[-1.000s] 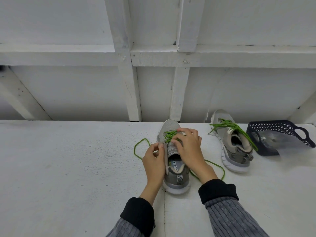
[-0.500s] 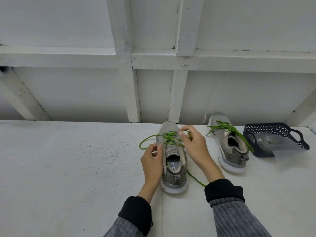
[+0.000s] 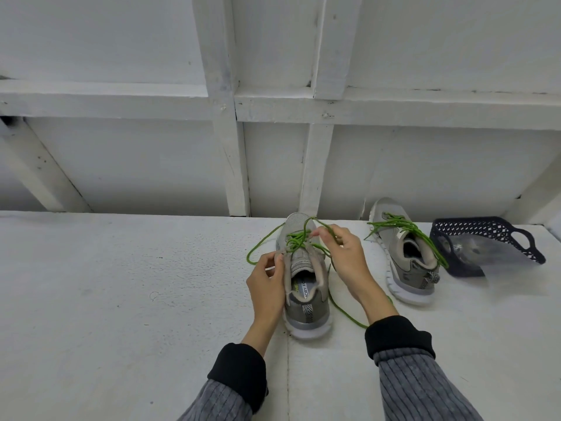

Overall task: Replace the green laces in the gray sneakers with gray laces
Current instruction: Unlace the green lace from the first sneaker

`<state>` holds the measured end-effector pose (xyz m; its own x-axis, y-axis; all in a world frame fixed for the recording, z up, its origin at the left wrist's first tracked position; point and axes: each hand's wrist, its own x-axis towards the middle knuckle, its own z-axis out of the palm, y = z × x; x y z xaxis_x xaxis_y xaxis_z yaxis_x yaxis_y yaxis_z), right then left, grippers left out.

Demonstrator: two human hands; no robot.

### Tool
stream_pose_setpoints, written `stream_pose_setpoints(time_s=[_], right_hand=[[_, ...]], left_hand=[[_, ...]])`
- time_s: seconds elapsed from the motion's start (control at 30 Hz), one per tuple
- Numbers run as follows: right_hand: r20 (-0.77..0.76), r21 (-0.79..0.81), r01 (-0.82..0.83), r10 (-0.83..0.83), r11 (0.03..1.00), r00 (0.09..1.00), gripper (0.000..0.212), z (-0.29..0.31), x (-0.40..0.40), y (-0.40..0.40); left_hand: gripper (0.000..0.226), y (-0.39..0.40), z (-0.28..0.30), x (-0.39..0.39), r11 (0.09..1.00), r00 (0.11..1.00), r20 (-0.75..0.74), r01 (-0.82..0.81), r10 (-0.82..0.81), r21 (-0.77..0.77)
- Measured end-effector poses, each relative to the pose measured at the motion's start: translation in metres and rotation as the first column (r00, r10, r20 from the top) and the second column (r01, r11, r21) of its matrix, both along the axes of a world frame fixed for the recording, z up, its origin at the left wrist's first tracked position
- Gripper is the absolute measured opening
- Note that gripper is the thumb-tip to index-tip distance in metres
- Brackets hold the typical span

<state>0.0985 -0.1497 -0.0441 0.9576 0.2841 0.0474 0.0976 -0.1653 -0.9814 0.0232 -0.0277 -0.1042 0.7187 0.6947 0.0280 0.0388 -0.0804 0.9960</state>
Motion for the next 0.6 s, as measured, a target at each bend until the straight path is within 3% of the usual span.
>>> stream_pose_setpoints(time_s=[0.13, 0.23, 0.47, 0.6], right_hand=[[0.003, -0.073, -0.075, 0.075, 0.994, 0.997, 0.015, -0.002, 0.000, 0.005], [-0.010, -0.137, -0.074, 0.073, 0.988, 0.997, 0.036, -0.005, -0.002, 0.010], [0.114, 0.013, 0.098, -0.099, 0.995, 0.989, 0.054, 0.019, -0.002, 0.012], [0.166, 0.110, 0.103, -0.120, 0.989, 0.979, 0.061, 0.032, 0.001, 0.009]], left_hand=[[0.011, 0.003, -0.001, 0.000, 1.000, 1.000, -0.014, 0.007, -0.007, -0.006], [0.013, 0.003, 0.000, -0.001, 1.000, 1.000, -0.013, 0.002, -0.002, 0.006], [0.016, 0.002, 0.001, -0.002, 1.000, 1.000, 0.005, 0.003, -0.003, -0.024], [0.017, 0.000, 0.001, -0.002, 1.000, 1.000, 0.017, 0.010, -0.010, -0.029]])
